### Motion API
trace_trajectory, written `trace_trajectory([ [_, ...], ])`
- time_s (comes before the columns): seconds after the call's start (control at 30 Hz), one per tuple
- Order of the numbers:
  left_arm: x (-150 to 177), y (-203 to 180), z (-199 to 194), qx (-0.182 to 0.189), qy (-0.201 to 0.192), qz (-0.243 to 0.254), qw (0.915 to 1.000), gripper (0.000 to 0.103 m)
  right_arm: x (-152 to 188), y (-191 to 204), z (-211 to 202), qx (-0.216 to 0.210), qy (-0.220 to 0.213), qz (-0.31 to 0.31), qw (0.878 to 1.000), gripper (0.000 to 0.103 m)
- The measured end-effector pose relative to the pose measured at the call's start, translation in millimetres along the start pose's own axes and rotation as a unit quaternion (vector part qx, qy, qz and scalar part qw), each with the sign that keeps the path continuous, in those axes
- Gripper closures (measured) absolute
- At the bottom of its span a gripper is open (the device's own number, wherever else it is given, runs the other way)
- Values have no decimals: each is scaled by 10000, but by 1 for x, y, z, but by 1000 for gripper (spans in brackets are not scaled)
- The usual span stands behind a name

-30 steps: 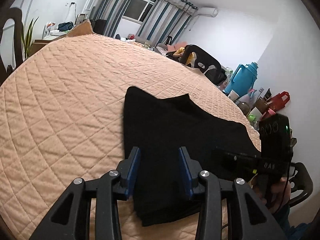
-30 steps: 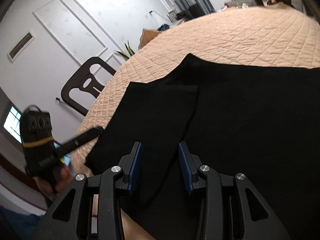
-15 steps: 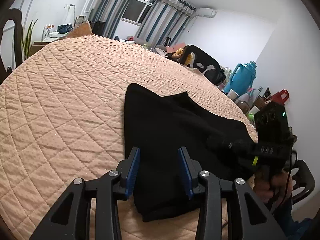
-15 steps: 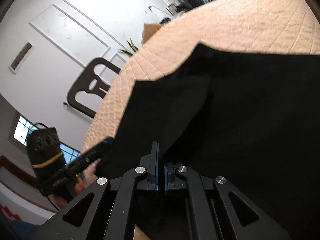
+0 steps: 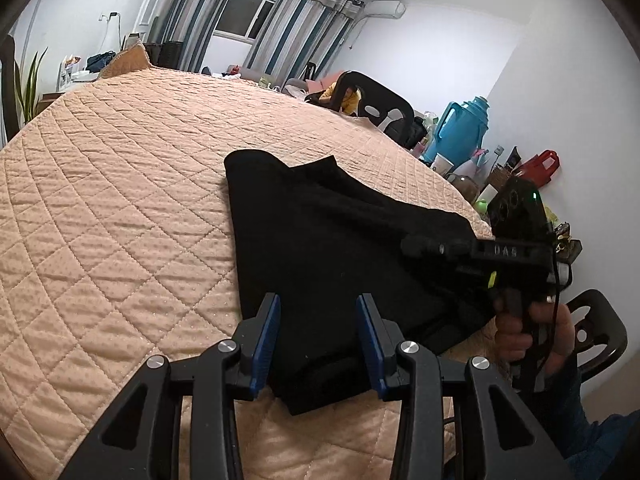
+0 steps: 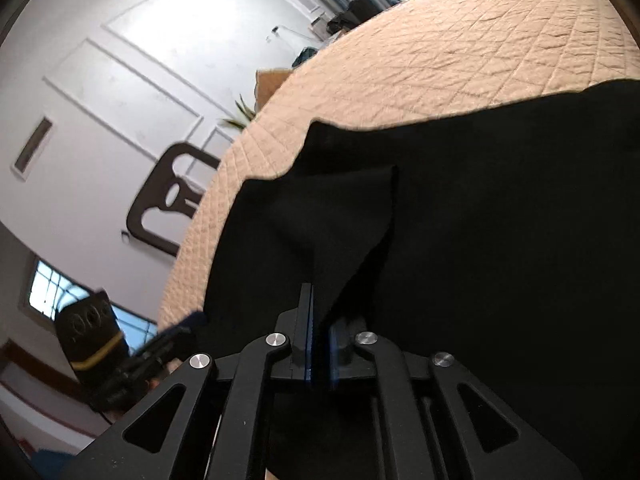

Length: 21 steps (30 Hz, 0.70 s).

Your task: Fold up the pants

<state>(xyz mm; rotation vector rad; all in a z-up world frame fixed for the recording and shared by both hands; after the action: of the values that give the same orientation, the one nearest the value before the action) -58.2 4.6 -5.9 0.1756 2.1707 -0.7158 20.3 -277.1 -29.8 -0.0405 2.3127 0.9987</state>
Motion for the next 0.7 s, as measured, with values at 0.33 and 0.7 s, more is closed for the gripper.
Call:
trace_trajectory([
  [0.33, -31, 7, 13, -286, -96, 110, 9995, 61, -5, -2, 12, -9, 304, 364, 9989, 88],
  [0.7, -5, -8, 7, 88, 113, 140, 9998, 61, -18, 17, -23, -134, -212, -357, 9990, 100],
])
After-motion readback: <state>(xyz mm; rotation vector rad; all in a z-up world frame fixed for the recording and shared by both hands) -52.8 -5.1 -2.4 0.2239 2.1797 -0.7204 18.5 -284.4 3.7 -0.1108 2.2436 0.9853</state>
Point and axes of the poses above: each gripper's, at about its wrist camera, not at the fingertips, and z roughly the way its jaws point, y to its left, x to its underside, the point moved 2 cm from there along z, roughly the way its jaws point, and after that the axes turned 6 degrees about -y, right-handed, at the moved point
